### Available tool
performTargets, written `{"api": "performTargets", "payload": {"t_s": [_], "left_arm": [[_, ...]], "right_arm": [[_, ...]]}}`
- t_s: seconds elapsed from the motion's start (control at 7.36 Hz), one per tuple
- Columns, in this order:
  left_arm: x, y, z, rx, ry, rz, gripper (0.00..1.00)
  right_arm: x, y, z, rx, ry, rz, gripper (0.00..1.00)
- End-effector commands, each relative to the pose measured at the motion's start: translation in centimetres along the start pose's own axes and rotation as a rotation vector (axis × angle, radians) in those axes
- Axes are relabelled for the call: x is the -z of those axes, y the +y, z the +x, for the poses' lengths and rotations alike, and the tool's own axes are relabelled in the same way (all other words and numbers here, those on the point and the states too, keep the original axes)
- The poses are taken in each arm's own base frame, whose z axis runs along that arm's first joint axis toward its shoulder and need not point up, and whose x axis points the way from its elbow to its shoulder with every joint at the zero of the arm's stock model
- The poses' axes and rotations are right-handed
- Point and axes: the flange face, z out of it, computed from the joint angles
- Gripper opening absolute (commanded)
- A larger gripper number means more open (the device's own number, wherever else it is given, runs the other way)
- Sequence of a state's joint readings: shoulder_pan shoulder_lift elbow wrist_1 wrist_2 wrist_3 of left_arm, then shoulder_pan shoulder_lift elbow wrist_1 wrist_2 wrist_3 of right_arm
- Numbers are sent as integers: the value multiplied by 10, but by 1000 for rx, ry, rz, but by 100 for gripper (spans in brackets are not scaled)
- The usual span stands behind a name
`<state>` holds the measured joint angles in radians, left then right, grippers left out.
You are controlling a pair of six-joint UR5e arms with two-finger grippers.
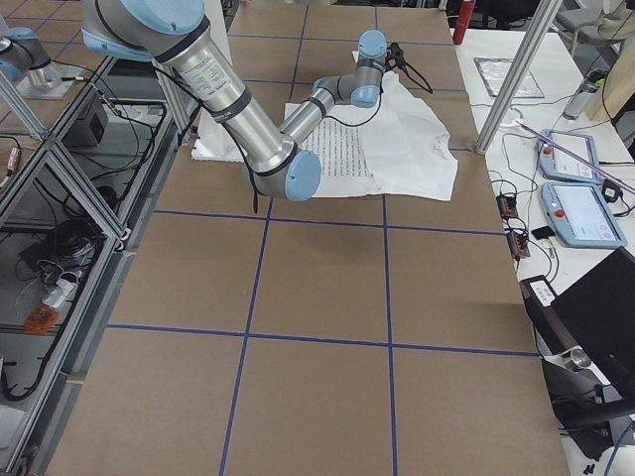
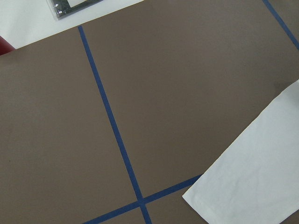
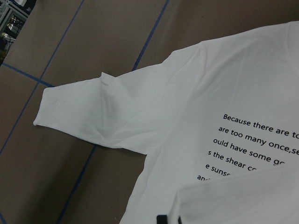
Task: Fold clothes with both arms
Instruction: 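Carry the held sleeve across the shirt body toward the collar, release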
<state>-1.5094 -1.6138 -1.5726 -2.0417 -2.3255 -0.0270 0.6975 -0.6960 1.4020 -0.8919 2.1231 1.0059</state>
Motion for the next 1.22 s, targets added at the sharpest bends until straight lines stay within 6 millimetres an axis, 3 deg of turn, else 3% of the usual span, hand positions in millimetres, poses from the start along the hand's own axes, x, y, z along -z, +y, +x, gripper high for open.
{"api": "performTargets", "payload": {"t_s": [0.0, 0.14, 0.27, 0.41, 0.54, 0.95, 1.09], "left_arm": [[0, 3, 0, 3, 0, -1, 100], [0, 3, 0, 3, 0, -1, 100], [1, 3, 1, 2, 0, 0, 100], [-1, 4, 0, 3, 1, -3, 100], [-1, 4, 0, 3, 1, -5, 100], [-1, 4, 0, 1, 1, -5, 100], [-2, 4, -1, 3, -1, -6, 100]], "right_arm": [[-37, 1, -2, -10, 43, -8, 0], [-56, -6, -2, -24, 62, -25, 0], [-73, -3, -16, -25, 65, -39, 0], [-92, 9, -16, -25, 89, -41, 0], [-115, 7, -17, -37, 117, -59, 0], [-154, -28, -36, -61, 197, -51, 0], [-161, -29, -43, -59, 208, -47, 31]]}}
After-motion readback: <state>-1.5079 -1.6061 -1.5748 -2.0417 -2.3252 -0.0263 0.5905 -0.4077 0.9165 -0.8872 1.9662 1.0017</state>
